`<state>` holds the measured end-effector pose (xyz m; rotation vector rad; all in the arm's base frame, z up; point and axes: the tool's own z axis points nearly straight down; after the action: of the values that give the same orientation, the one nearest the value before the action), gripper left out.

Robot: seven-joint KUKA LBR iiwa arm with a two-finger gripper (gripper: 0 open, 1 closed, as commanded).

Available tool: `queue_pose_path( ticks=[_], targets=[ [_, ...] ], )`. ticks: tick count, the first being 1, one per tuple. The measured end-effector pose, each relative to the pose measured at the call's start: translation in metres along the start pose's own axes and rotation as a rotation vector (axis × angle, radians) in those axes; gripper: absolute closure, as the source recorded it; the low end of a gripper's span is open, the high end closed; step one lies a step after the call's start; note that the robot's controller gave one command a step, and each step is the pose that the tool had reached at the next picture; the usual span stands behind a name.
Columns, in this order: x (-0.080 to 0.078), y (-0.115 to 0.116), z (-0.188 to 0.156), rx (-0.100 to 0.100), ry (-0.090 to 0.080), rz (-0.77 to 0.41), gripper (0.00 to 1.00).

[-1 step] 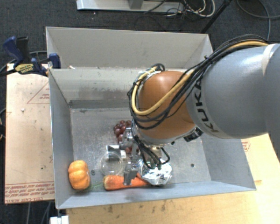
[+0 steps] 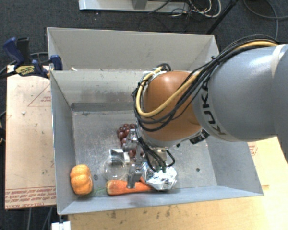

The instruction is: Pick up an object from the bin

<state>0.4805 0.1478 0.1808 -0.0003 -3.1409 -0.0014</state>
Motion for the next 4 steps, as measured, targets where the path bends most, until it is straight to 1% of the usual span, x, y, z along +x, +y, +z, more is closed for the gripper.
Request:
queue_pose_path(
  ticks=[1, 2, 3, 4],
  targets=[
    [-0.040, -0.023, 0.049, -0.001, -0.006, -0.117, 0.00],
    [-0.095, -0.054, 0.056, -0.001, 0.001, -0.293, 0.00],
    [-0.114, -0.078, 0.049, -0.001, -0.003, -0.193, 0.00],
    [-0.121, -0.078, 0.070, -0.001, -0.011, -0.221, 0.00]
  ],
)
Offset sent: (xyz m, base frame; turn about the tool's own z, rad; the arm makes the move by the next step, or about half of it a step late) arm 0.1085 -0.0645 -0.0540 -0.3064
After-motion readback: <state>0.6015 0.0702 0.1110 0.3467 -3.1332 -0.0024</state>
